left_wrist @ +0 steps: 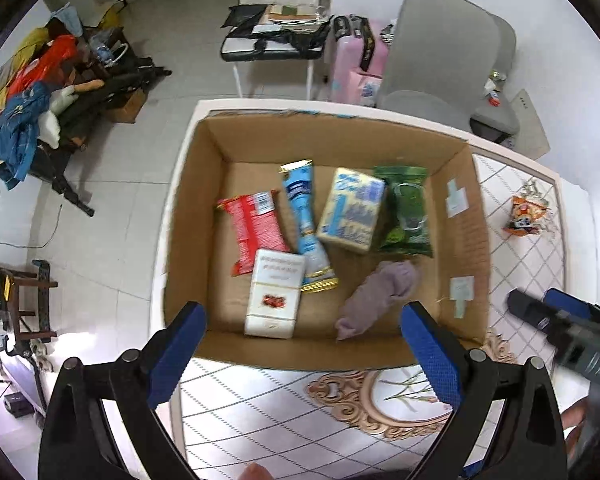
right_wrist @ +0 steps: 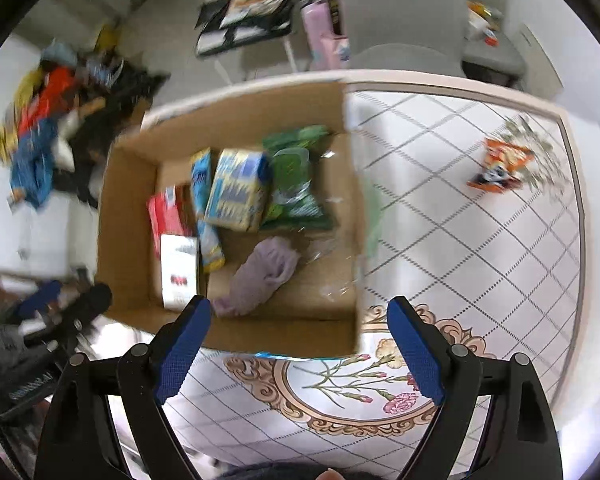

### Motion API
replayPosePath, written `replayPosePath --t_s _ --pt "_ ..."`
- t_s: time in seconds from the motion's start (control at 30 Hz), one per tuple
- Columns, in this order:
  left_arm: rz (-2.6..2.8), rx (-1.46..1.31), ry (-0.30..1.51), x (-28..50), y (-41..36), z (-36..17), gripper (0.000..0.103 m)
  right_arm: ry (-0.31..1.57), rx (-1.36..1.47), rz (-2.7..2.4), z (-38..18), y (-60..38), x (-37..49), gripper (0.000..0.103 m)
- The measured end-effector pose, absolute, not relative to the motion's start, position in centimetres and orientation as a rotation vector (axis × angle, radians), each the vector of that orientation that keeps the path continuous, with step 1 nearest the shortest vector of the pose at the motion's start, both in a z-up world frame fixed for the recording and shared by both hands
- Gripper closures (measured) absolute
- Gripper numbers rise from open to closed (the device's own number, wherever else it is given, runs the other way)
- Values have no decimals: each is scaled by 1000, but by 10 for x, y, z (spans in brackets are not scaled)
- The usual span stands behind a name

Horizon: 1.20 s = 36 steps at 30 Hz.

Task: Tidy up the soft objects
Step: 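Grasp the orange panda snack bag with the right tool, then lower the orange snack bag into the box and open the right tool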

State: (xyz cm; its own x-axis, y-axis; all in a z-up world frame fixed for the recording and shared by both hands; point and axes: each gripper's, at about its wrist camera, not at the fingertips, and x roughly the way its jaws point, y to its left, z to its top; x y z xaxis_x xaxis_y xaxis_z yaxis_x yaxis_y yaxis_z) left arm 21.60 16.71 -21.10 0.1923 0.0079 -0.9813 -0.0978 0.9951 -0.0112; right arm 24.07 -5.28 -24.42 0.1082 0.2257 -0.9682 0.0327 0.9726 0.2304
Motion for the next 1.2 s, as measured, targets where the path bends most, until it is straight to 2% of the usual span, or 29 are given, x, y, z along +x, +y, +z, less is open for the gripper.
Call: replayPosePath --t_s 0.17,0.3,0.57,0.77,0.8,0.87,0.9,0.97,1.2 --pt "48 -88 1407 239 141 -228 3 1457 269 -10 -250 -135 268 12" --pt "70 -78 1431 257 125 -248 3 1486 261 -125 -277 -187 299 12" --pt "177 23 1456 284 102 -289 3 1626 297 -227 -378 -236 378 12" --pt "207 58 1478 299 93 -308 3 1708 348 -278 -432 -246 404 12" --pt "209 62 1484 301 93 -310 3 1718 346 -285 -438 -247 406 14" --pt "216 73 1485 303 91 -314 3 1743 327 -302 -449 -248 410 28" --pt "219 80 1490 305 91 -316 3 1753 325 -301 -452 -248 411 42" --pt "218 78 1493 307 90 -317 3 1735 349 -310 -449 -250 414 53" --pt "225 96 1490 306 89 -317 3 1719 315 -293 -439 -247 414 57"
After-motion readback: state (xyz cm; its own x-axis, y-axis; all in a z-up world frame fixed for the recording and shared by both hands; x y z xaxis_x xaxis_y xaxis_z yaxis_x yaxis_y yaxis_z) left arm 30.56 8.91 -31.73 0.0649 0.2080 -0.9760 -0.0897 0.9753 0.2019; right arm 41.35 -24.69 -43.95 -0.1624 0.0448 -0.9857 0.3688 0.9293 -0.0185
